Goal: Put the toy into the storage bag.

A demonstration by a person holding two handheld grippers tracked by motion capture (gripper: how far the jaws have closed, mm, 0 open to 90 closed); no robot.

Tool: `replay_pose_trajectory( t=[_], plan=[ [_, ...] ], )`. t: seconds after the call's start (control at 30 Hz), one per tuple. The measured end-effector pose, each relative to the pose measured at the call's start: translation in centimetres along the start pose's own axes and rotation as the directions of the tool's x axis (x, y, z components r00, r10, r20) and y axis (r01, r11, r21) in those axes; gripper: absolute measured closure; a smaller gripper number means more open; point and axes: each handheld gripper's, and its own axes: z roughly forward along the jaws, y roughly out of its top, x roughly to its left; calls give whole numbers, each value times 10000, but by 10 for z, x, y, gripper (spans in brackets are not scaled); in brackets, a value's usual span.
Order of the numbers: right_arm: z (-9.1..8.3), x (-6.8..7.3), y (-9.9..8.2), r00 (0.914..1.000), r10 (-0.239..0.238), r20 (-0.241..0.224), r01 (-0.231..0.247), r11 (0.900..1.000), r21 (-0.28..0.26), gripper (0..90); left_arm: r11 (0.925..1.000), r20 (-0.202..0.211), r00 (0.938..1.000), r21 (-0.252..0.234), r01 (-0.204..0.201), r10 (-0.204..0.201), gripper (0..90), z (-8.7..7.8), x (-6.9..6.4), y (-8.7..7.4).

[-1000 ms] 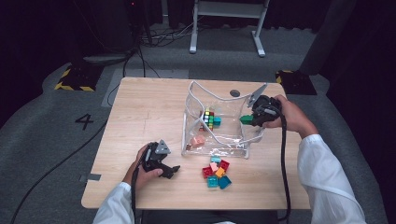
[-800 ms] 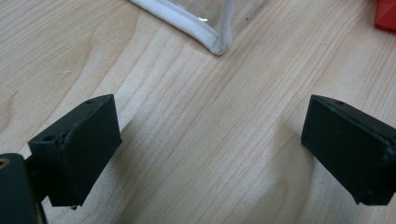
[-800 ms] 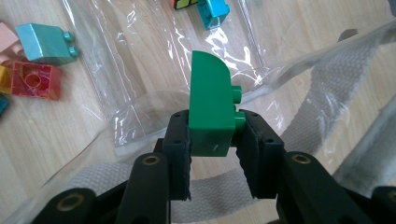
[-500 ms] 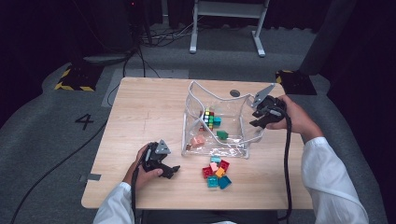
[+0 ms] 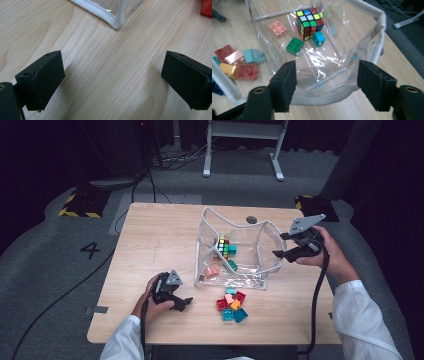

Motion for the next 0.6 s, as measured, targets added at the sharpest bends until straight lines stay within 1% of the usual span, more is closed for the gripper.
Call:
replay_pose_trajectory(
  t=[0.07, 0.13, 0.17, 0.2, 0.23, 0.27, 0.3, 0.37, 0.43, 0.5, 0.53, 0.6],
  plan=[
    [-6, 3, -5, 9999, 96, 87, -91, 9989, -465, 289, 10000, -39, 10000, -9, -46, 46, 47, 0, 0, 0],
    [-11, 6, -8, 9996, 214, 157, -201, 9968, -770, 284, 10000, -4, 10000, 5, -6, 6, 47, 0, 0, 0],
    [-14, 7, -10, 9995, 255, 204, -233, 9947, -1003, 280, 10000, -1, 10000, 3, -3, 3, 47, 0, 0, 0],
    [-16, 9, -12, 9990, 401, 204, -375, 9930, -1120, 277, 10000, -1, 10000, 2, -1, 1, 47, 0, 0, 0],
    [-18, 10, -14, 9990, 376, 236, -343, 9916, -1246, 268, 10000, -15, 10000, 22, 17, -17, 47, 0, 0, 0],
    [-21, 14, -16, 9980, 505, 390, -447, 9894, -1385, 265, 10000, 0, 10000, -9, -15, 15, 47, 0, 0, 0],
    [-24, 16, -19, 9976, 555, 423, -485, 9873, -1510, 265, 10000, 2, 10000, -1, -8, 8, 47, 0, 0, 0],
    [-27, 21, -25, 9957, 826, 419, -742, 9819, -1745, 268, 10000, -9, 10000, 19, 13, -13, 47, 0, 0, 0],
    [-31, 26, -31, 9937, 987, 532, -869, 9778, -1906, 271, 10000, -12, 10000, 11, -5, 5, 47, 0, 0, 0],
    [-33, 29, -35, 9928, 1106, 466, -989, 9739, -2041, 277, 10000, -11, 10000, 12, -2, 2, 47, 0, 0, 0],
    [-35, 32, -39, 9916, 1185, 522, -1041, 9691, -2237, 277, 10000, 2, 10000, 0, -10, 10, 47, 0, 0, 0],
    [-38, 37, -43, 9913, 1244, 431, -1111, 9661, -2330, 278, 10000, -4, 10000, 5, -5, 5, 47, 0, 0, 0]
  ],
)
